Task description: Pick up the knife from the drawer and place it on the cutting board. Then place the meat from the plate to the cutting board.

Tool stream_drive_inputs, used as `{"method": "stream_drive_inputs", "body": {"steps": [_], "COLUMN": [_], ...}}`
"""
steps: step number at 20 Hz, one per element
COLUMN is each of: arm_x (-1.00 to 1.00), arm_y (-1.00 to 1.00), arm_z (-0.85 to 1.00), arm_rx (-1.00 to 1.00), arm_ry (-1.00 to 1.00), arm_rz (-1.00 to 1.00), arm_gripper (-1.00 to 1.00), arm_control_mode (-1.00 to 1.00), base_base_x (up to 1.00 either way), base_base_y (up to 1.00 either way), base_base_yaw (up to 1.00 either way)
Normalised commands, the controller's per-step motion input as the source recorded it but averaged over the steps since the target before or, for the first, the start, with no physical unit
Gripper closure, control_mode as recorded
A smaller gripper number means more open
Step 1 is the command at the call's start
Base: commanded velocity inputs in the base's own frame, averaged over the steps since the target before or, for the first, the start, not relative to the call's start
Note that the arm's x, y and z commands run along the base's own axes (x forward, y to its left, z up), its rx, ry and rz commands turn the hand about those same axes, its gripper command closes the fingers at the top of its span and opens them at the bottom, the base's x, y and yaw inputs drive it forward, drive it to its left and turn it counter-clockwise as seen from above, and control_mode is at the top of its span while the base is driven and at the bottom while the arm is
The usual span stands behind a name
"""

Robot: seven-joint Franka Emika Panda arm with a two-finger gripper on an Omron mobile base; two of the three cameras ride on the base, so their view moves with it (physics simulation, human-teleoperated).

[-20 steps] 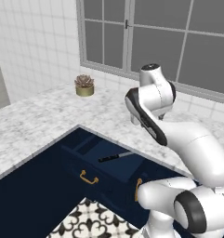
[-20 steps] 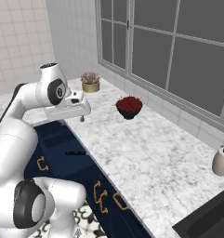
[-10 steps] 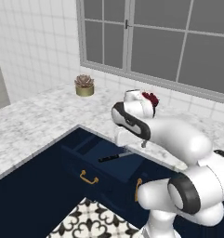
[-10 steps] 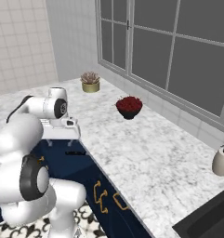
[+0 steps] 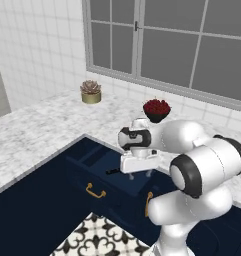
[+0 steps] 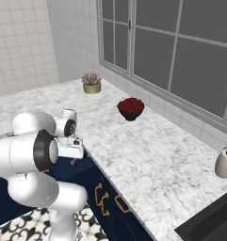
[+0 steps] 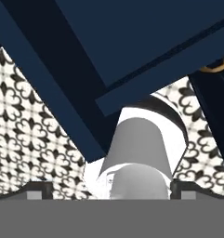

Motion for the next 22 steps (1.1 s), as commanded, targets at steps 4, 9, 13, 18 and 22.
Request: {"method": "stream_drive_inputs", "body": {"steps": [4, 9, 13, 18, 22], "arm_x": [0.01, 0.1, -0.69, -1.0, -0.97], "arm_y": [0.26, 0.27, 0.78, 1.0, 1.0], "arm_z": [-0.52, -0.53, -0.42, -0.17, 0.01], "arm_rx": [0.0, 0.0, 0.0, 0.0, 0.0], "arm_ry": [-0.13, -0.13, -0.15, -0.08, -0.06], "arm_rz": [0.0, 0.0, 0.04, 0.13, 0.18], "arm_gripper": [-1.0, -1.0, -1.0, -1.0, -1.0], "arm_control_mode": [-1.0, -1.0, -1.0, -1.0, -1.0], "base_base_x": [0.0, 0.0, 0.0, 0.0, 0.0], "base_base_y": [0.0, 0.0, 0.0, 0.0, 0.0], "base_base_yaw": [0.0, 0.0, 0.0, 0.0, 0.0]}}
